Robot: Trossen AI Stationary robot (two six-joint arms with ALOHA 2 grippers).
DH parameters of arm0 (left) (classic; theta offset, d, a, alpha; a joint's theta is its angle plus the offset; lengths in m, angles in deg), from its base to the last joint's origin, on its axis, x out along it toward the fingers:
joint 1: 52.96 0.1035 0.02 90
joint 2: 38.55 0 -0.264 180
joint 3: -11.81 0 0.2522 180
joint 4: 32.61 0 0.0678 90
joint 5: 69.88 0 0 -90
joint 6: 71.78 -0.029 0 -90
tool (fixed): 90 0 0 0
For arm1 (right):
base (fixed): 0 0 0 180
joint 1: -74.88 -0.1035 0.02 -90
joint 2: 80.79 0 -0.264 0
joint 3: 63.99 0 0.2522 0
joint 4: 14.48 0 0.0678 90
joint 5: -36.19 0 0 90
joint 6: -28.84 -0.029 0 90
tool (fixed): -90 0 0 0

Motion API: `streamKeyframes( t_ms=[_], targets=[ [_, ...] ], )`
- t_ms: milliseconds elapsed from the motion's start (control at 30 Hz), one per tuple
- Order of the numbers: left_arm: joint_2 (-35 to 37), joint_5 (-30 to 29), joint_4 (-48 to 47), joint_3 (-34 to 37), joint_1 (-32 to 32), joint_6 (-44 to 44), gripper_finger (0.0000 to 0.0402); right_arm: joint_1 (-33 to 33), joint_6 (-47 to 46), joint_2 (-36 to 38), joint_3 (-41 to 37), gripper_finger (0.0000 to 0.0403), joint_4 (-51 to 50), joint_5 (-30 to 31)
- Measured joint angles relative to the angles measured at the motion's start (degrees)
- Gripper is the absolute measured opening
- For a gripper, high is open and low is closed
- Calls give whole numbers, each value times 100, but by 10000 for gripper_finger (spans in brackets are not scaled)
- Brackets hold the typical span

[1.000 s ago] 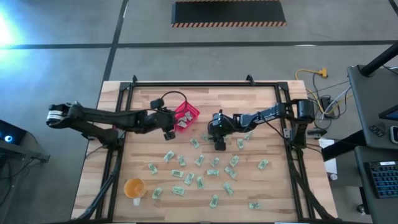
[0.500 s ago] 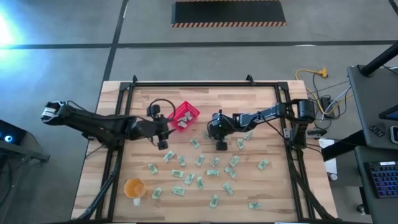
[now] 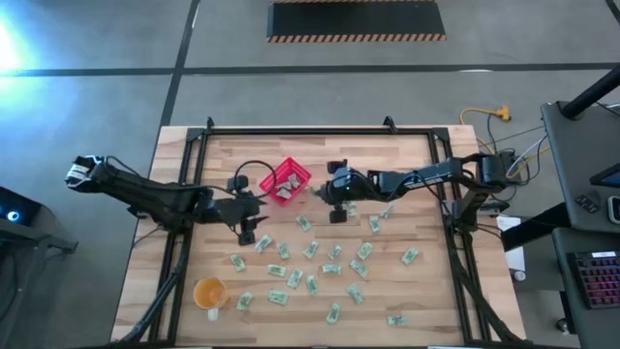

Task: Pick and place Stevia / Truvia into bins
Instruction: Put the white stevia packet into the red bin

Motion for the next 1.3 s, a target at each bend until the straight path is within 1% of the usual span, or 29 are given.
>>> streamKeyframes(
  t_ms=[100, 167, 267, 400, 533, 633, 733, 867, 967, 1133, 1233, 1300],
  targets=[
    [-148, 399, -103, 13, 0, 298, 160, 0, 419, -147, 11, 9, 852, -16],
    [-312, 572, -107, 13, -2, 398, 160, 8, 681, -284, 69, 9, 1208, -25],
    [-610, 857, -143, 15, -4, 403, 160, 29, 945, -487, 278, 9, 1265, -20],
    [-966, 1207, -146, 15, -4, 416, 160, 100, 974, -706, 550, 8, 1261, -20],
    [-1259, 1361, -197, 15, -4, 663, 160, 233, 942, -877, 777, 8, 1244, -9],
    [-1388, 1405, -356, 15, -4, 968, 160, 371, 784, -1040, 1015, 9, 1008, -13],
    [-1451, 1424, -482, 15, -4, 1131, 160, 520, 677, -1250, 1327, 20, 489, -11],
    [-1466, 1422, -483, 13, -7, 1157, 160, 635, 569, -1594, 1706, 53, 2, -9],
    [-1491, 1422, -480, 13, -9, 1319, 160, 642, 559, -1691, 1903, 84, -322, -11],
    [-1651, 1405, -466, 62, -15, 1599, 160, 632, 426, -1447, 2070, 127, -816, -22],
    [-1817, 1405, -399, 145, -18, 1675, 160, 579, 404, -1117, 2045, 142, -1091, -80],
    [-1951, 1471, -432, 247, -18, 1855, 160, 524, 402, -902, 2004, 148, -1337, -247]
  ],
)
